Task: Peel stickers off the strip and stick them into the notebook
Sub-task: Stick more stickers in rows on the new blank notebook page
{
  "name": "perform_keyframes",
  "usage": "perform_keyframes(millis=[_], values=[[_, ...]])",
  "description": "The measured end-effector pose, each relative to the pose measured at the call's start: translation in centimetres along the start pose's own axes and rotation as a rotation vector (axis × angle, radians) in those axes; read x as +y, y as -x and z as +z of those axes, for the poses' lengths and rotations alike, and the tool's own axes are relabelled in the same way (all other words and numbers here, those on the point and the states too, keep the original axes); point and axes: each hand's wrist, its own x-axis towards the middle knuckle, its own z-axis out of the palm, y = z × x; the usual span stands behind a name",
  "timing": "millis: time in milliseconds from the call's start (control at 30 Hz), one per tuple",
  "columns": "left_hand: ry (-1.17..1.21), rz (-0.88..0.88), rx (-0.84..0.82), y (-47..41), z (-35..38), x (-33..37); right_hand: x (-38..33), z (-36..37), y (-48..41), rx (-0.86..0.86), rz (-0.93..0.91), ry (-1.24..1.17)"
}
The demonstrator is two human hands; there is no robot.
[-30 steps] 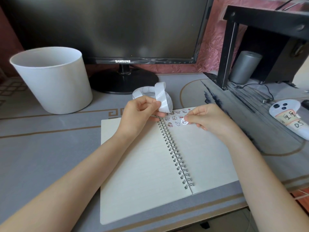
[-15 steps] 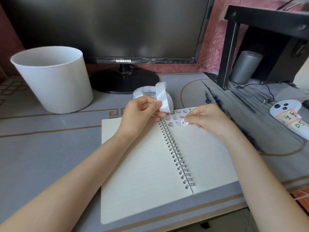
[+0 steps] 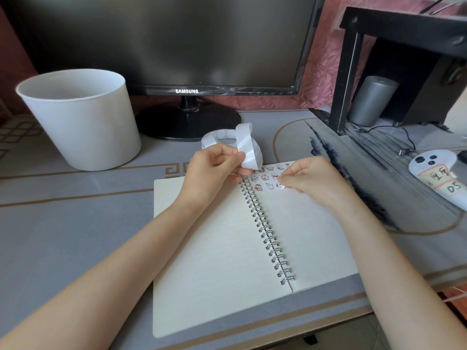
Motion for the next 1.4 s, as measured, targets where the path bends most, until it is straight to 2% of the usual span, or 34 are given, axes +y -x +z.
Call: perform_keyframes(millis=[500,1000,1100,1400], values=[[-0.024,0.0,0.003,0.05,0.03,0.04,0.32,0.0,0.15,0.06,-0.061,0.196],[-0.015,-0.002,0.002,0.01,0.03,-0.01,0.53,-0.22,-0.18,0.061,-0.063,0.124],[-0.022,0.001,0.004,-0.01,0.07,0.02,0.61,-0.05,-0.17,0.068,-0.049,0.169],[-0.013,0.002,0.005,-0.09,0.0,-0.1,0.48,-0.41,-0.11,0.008,-0.059,0.13]])
